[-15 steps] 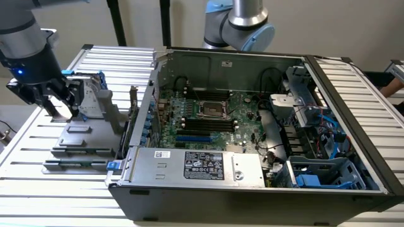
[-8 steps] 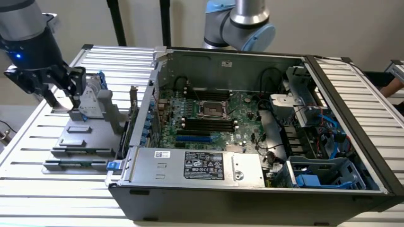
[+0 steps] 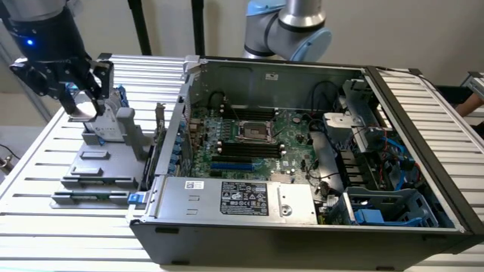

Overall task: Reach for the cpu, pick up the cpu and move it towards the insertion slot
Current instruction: 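Pick up the cpu and move it towards the insertion slot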

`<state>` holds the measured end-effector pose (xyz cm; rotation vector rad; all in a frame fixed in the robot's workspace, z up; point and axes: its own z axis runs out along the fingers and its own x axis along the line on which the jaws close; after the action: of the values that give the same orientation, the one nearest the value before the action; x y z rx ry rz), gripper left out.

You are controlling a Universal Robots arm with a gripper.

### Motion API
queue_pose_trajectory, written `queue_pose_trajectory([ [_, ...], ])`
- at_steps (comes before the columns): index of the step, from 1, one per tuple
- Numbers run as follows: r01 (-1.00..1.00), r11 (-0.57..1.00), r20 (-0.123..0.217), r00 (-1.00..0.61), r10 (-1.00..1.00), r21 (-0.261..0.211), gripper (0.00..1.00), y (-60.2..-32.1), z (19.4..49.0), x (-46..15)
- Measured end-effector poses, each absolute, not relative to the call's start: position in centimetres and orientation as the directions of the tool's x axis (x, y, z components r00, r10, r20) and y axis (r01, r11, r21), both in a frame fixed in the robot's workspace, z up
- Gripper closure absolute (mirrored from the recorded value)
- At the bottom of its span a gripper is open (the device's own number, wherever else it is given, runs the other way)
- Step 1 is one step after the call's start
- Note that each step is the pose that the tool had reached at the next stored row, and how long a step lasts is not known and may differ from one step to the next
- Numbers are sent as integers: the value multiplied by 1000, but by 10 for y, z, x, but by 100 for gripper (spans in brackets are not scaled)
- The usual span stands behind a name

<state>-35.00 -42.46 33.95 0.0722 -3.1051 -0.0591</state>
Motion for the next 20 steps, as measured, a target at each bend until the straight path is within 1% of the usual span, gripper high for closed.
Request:
queue_pose_trajectory([
  [9, -46, 998, 42, -998, -48, 40, 45, -425, 376, -310],
  [20, -46, 998, 45, -998, -48, 45, 45, -424, 388, -259],
])
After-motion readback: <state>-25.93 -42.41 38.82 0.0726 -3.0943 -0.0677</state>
